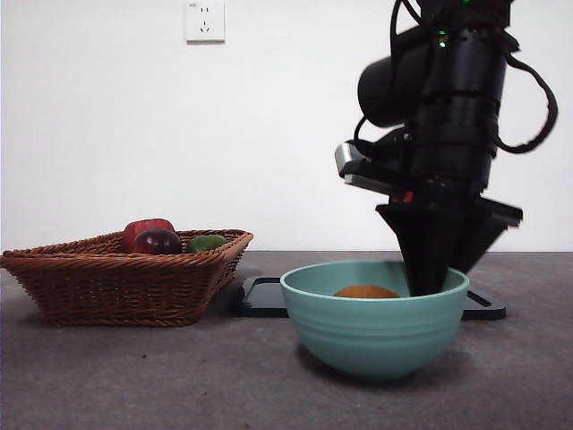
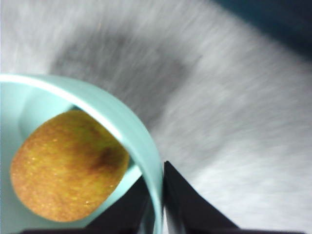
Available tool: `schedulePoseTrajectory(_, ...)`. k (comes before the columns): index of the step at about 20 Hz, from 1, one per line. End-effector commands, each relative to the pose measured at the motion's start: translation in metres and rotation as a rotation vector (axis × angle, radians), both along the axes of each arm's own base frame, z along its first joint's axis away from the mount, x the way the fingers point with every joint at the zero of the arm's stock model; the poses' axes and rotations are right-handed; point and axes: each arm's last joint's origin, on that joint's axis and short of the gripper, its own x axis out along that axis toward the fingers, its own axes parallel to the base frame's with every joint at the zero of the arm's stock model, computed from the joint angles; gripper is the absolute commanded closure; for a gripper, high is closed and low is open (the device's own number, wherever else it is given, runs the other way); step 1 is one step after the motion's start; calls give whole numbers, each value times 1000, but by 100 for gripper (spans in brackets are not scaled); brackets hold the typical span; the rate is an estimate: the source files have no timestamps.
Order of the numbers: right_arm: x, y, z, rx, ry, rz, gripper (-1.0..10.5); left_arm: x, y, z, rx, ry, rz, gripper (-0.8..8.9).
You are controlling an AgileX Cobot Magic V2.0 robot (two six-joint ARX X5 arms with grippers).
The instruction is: Pick up the wifruite, put it on the bowl, pick up the plate, put it on desk
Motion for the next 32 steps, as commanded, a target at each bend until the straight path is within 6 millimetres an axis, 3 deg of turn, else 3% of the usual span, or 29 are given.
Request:
schedulePoseTrajectory(1,14,5,15,10,-46,-26,937,0,0,3,-11,-11,-7,313)
schedulePoseTrajectory(6,58,0,53,35,-94,-72,937,0,0,3,-12,-11,-7,313)
schedulePoseTrajectory(9,86,-3,59,20,-75,-84,937,0,0,3,-12,-11,-7,313)
schedulePoseTrajectory(15,133,-15,36,25,-29,-133,937,0,0,3,-12,-11,-7,313)
schedulePoseTrajectory(22,149,-21,9,19,-20,-150,937,0,0,3,-12,-11,-7,313)
schedulePoseTrajectory(26,150,-20,7,24,-24,-150,932,0,0,3,-12,-11,-7,313)
schedulePoseTrajectory(27,150,-20,7,21,-19,-149,883,0,0,3,-12,-11,-7,313)
schedulePoseTrajectory(29,150,-20,7,18,-23,-150,652,0,0,3,-12,-11,-7,313)
schedulePoseTrajectory(32,149,-25,16,12,-9,-160,477,0,0,3,-12,-11,-7,313)
